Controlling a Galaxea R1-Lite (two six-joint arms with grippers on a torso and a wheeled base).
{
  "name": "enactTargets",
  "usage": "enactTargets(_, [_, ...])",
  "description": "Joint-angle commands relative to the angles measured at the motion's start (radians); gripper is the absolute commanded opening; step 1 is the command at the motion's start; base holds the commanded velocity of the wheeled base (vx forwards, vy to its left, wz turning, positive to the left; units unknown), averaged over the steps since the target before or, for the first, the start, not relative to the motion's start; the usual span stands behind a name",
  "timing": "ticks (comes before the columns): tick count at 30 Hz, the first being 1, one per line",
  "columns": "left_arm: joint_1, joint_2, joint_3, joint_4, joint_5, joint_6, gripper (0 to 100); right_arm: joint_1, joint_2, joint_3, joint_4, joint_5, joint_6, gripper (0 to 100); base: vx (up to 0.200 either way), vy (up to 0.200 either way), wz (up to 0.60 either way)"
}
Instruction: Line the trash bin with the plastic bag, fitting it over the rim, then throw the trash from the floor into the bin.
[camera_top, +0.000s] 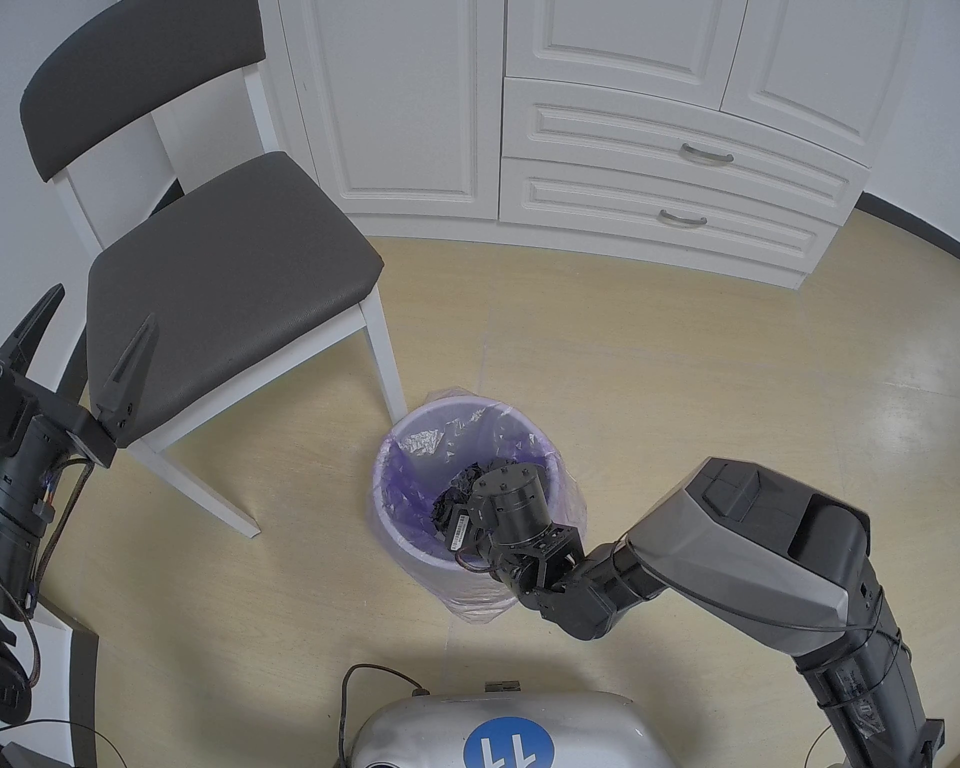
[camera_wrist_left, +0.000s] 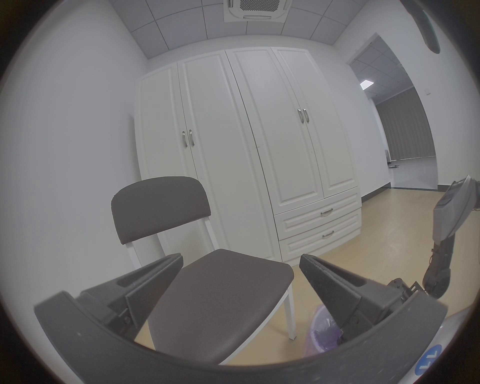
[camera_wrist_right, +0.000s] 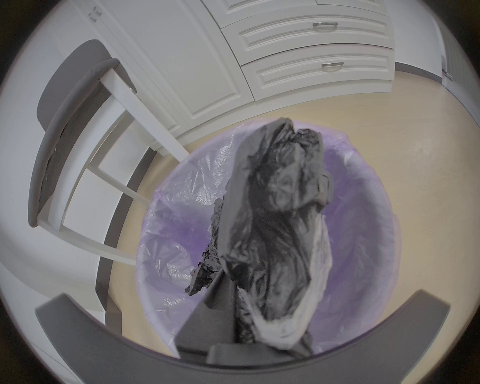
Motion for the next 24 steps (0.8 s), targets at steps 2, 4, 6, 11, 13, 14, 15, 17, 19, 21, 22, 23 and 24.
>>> enactTargets(2, [-0.001,0.003,0.002,0.000,0.000,0.000,100,-0.004,0.034,-0.026,-0.013,0.006,0.004,0,0.000,0.000,0.00])
enactTargets(4, [-0.001,0.003,0.002,0.000,0.000,0.002,100,-0.009,0.066,-0.075,-0.022,-0.005,0.016,0,0.000,0.000,0.00])
enactTargets(6, [-0.003,0.001,0.002,0.000,0.000,0.000,100,-0.021,0.091,-0.112,-0.045,-0.010,0.027,0,0.000,0.000,0.00])
enactTargets(11, [-0.003,-0.002,0.004,0.000,0.000,0.002,100,-0.036,0.108,-0.132,-0.145,-0.017,0.024,0,0.000,0.000,0.00])
enactTargets(13, [-0.004,-0.003,0.005,0.000,0.000,0.003,100,-0.047,0.123,-0.155,-0.223,-0.028,0.018,0,0.000,0.000,0.00])
enactTargets(14, [-0.004,-0.003,0.005,0.000,0.000,0.005,100,-0.049,0.132,-0.169,-0.259,-0.034,0.012,0,0.000,0.000,0.00])
enactTargets(15, [-0.004,-0.003,0.005,0.000,0.000,0.009,100,-0.050,0.145,-0.180,-0.300,-0.045,-0.002,0,0.000,0.000,0.00])
enactTargets(17, [-0.004,-0.003,0.007,0.000,-0.001,0.020,100,-0.049,0.165,-0.183,-0.363,-0.050,-0.036,0,0.000,0.000,0.00])
enactTargets(19, [-0.006,-0.003,0.008,0.000,-0.001,0.026,100,-0.047,0.183,-0.181,-0.400,-0.048,-0.065,0,0.000,0.000,0.00])
enactTargets(21, [-0.006,-0.005,0.008,0.000,-0.001,0.026,100,-0.045,0.186,-0.180,-0.409,-0.048,-0.079,0,0.000,0.000,0.00])
enactTargets(22, [-0.006,-0.005,0.008,0.000,-0.001,0.026,100,-0.045,0.186,-0.180,-0.409,-0.048,-0.079,0,0.000,0.000,0.00])
enactTargets(23, [-0.006,-0.007,0.008,0.000,0.000,0.026,100,-0.038,0.169,-0.147,-0.409,-0.047,-0.090,0,0.000,0.000,0.00])
enactTargets(24, [-0.006,-0.007,0.008,0.000,-0.001,0.026,100,-0.036,0.155,-0.131,-0.409,-0.044,-0.090,0,0.000,0.000,0.00])
